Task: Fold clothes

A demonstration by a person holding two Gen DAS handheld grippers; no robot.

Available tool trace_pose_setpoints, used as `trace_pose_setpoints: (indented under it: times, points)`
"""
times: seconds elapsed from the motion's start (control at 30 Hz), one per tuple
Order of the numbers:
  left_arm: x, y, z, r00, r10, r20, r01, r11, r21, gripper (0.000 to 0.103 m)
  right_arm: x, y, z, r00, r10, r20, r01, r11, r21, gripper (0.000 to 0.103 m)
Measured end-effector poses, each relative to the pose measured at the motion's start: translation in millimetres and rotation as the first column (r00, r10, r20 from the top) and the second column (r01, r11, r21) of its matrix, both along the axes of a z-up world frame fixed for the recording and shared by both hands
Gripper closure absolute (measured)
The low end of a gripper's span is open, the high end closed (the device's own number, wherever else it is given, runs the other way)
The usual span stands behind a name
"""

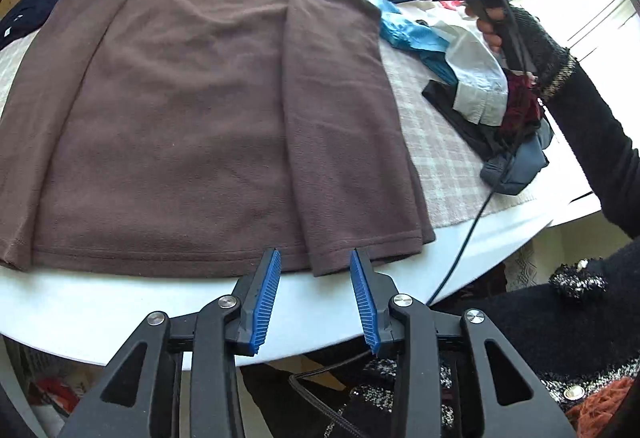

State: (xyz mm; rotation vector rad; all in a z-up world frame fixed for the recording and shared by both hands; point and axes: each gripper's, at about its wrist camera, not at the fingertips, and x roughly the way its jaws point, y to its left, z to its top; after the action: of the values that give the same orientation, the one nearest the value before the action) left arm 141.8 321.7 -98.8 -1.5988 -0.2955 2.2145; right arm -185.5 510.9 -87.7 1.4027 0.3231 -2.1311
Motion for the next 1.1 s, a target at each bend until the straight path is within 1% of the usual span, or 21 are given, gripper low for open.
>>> trace_pose_setpoints:
  times: [0.03, 0.1, 0.13, 0.2, 0.27, 0.33, 0.4, 0.5, 0.53, 0.6, 0.63, 0.7, 0.73, 0.8, 0.83, 0.87, 0.9, 0.93, 1.0, 1.03, 1.1]
  points:
    - [-5.8, -3.1, -5.1, 1.000, 0.013, 0.009, -0.013, 1.000, -0.006, 0.069, -4.4, -8.5, -1.1, 1.000, 0.013, 0.004, -0.013, 1.000, -0.020, 0.079]
    - [-17.1, -3.7, -16.2, 0.999, 0.020, 0.027, -0.019, 1.000, -0.021, 0.069, -14.7, -28.5, -15.2, 0.998, 0.046, 0.050, -0.043, 0.997, -0.065, 0.077]
    - [-20.5, 0.2, -17.3, 1.000, 0.009, 0.014, -0.009, 1.000, -0.026, 0.070, -18.9, -38.6, -26.6, 0.996, 0.057, 0.073, -0.053, 0.997, -0.057, 0.077]
    - [-23.2, 0.2, -13.9, 1.000, 0.006, 0.016, -0.005, 0.999, -0.035, 0.072, -26.7, -52.4, -51.5, 0.991, 0.064, 0.117, -0.066, 0.998, 0.019, 0.077]
    - [-21.1, -9.1, -4.3, 0.999, 0.035, 0.014, -0.034, 0.999, -0.041, 0.075, -32.9, -56.6, -56.8, 0.988, 0.076, 0.136, -0.081, 0.996, 0.030, 0.077]
    - [-19.6, -16.8, 12.7, 0.999, 0.048, -0.009, -0.048, 0.998, -0.043, 0.075, -47.5, -49.5, -37.5, 0.996, 0.044, 0.083, -0.042, 0.999, -0.026, 0.077]
    - [-27.6, -16.8, 32.1, 0.998, 0.034, -0.059, -0.038, 0.997, -0.071, 0.075, -71.6, -42.2, -18.3, 1.000, -0.021, 0.013, 0.022, 0.999, -0.047, 0.077]
    - [-53.5, -4.8, 54.6, 0.991, -0.004, -0.131, -0.008, 0.996, -0.088, 0.075, -112.5, -42.9, -18.7, 0.998, -0.065, -0.018, 0.064, 0.998, -0.013, 0.073]
    - [-65.0, 1.5, 56.3, 0.989, -0.019, -0.143, 0.007, 0.996, -0.085, 0.075, -123.7, -44.2, -24.4, 0.998, -0.063, 0.003, 0.063, 0.998, -0.013, 0.071]
    - [-86.8, 14.6, 53.5, 0.986, -0.061, -0.152, 0.048, 0.995, -0.090, 0.075, -140.5, -48.2, -42.7, 0.995, -0.043, 0.085, 0.046, 0.999, -0.029, 0.069]
    - [-96.3, 23.2, 47.7, 0.985, -0.088, -0.147, 0.073, 0.992, -0.102, 0.075, -145.2, -49.8, -53.2, 0.993, -0.036, 0.109, 0.038, 0.999, -0.017, 0.068]
    - [-113.4, 37.8, 33.3, 0.985, -0.127, -0.121, 0.113, 0.987, -0.113, 0.075, -150.5, -53.7, -70.6, 0.992, -0.033, 0.122, 0.031, 0.999, 0.024, 0.068]
    - [-120.5, 41.2, 25.4, 0.985, -0.138, -0.100, 0.128, 0.986, -0.104, 0.075, -152.5, -54.5, -74.8, 0.992, -0.034, 0.122, 0.031, 0.999, 0.021, 0.066]
    - [-130.6, 47.4, 9.5, 0.987, -0.152, -0.058, 0.146, 0.985, -0.095, 0.075, -155.6, -53.3, -75.3, 0.993, -0.030, 0.116, 0.034, 0.999, -0.030, 0.064]
    - [-133.2, 48.5, 2.5, 0.987, -0.155, -0.039, 0.150, 0.984, -0.099, 0.075, -156.0, -52.3, -73.0, 0.993, -0.021, 0.118, 0.029, 0.997, -0.068, 0.065]
    - [-133.9, 48.7, -3.3, 0.988, -0.156, -0.023, 0.153, 0.983, -0.101, 0.075, -156.1, -51.1, -70.5, 0.992, -0.011, 0.123, 0.024, 0.994, -0.109, 0.069]
    - [-133.8, 48.6, -8.4, 0.988, -0.157, -0.009, 0.155, 0.983, -0.100, 0.075, -155.9, -51.7, -67.2, 0.993, 0.003, 0.118, 0.012, 0.992, -0.128, 0.096]
    - [-133.8, 48.5, -13.4, 0.987, -0.158, 0.006, 0.157, 0.982, -0.100, 0.075, -154.9, -54.8, -62.9, 0.995, 0.021, 0.097, -0.010, 0.993, -0.115, 0.096]
    - [-131.4, 48.8, -15.3, 0.986, -0.166, 0.001, 0.165, 0.981, -0.100, 0.075, -154.9, -61.9, -52.2, 0.998, 0.067, 0.019, -0.066, 0.994, -0.082, 0.096]
    - [-130.3, 49.1, -15.6, 0.986, -0.169, -0.002, 0.168, 0.981, -0.102, 0.075, -158.2, -64.9, -54.2, 0.997, 0.076, 0.012, -0.075, 0.995, -0.058, 0.097]
    - [-128.2, 49.2, -16.9, 0.986, -0.166, -0.022, 0.163, 0.981, -0.103, 0.074, -169.9, -70.0, -70.7, 0.996, 0.066, 0.053, -0.067, 0.998, 0.007, 0.096]
